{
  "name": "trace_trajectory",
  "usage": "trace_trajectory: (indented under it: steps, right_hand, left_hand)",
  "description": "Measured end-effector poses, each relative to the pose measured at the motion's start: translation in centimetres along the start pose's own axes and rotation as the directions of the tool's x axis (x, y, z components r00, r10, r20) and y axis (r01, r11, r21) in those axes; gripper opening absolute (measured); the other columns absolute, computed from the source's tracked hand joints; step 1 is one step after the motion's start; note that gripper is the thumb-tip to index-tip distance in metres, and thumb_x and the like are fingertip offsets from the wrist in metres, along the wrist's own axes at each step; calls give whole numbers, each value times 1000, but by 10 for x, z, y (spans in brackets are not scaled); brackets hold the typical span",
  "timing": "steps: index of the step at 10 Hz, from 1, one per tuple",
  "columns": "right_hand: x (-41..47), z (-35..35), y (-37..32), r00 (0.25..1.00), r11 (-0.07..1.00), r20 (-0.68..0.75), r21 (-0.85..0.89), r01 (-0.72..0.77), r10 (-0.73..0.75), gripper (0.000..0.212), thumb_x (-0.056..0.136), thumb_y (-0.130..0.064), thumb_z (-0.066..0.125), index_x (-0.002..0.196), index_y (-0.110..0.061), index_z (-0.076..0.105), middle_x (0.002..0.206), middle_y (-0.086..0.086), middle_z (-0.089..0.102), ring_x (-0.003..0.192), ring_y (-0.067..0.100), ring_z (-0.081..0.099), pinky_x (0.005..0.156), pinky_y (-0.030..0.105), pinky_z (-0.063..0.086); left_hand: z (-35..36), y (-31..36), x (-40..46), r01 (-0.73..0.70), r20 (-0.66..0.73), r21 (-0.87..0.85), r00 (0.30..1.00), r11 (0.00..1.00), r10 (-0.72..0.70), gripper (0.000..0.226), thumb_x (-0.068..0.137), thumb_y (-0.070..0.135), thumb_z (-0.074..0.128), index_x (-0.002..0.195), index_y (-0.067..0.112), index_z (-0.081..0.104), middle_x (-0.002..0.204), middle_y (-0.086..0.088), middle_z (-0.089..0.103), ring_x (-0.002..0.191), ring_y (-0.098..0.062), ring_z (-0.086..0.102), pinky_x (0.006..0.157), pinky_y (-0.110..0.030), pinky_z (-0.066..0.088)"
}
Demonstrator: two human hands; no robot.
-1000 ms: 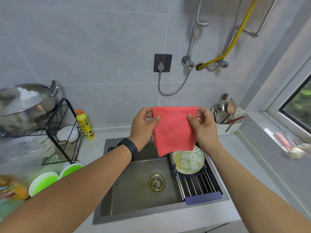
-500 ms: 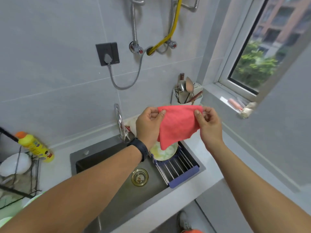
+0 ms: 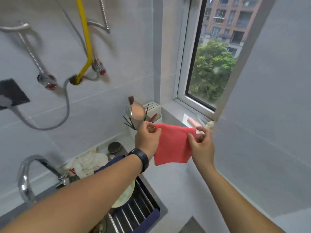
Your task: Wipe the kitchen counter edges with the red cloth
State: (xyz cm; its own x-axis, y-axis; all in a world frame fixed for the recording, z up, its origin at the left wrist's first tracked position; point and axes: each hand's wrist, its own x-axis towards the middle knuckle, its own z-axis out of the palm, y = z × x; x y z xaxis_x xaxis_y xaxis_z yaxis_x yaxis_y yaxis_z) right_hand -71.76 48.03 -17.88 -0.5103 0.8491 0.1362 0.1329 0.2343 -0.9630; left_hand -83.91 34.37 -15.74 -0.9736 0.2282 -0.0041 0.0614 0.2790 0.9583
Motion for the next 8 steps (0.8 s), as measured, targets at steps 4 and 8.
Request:
trace_trajectory:
  steps: [4, 8]
  right_hand:
    - [214, 25, -48, 969, 926, 179, -366, -95, 170, 68, 95, -11, 56, 158, -14, 32, 143, 16, 58, 127, 34, 57, 88, 32, 44]
    - [194, 46, -113, 916, 879, 394, -409, 245, -73, 51, 97, -23, 61, 146, -16, 52, 138, 8, 60, 106, 20, 57, 84, 28, 40]
  left_hand:
    - [126, 134, 184, -56, 121, 215, 992, 975, 30, 57, 90, 19, 67, 144, 16, 50, 138, -6, 59, 118, -24, 59, 89, -20, 41]
    - [68, 150, 153, -400, 212, 334, 914, 854, 345, 17, 93, 19, 61, 106, 20, 72, 106, 3, 73, 99, -17, 66, 86, -25, 50]
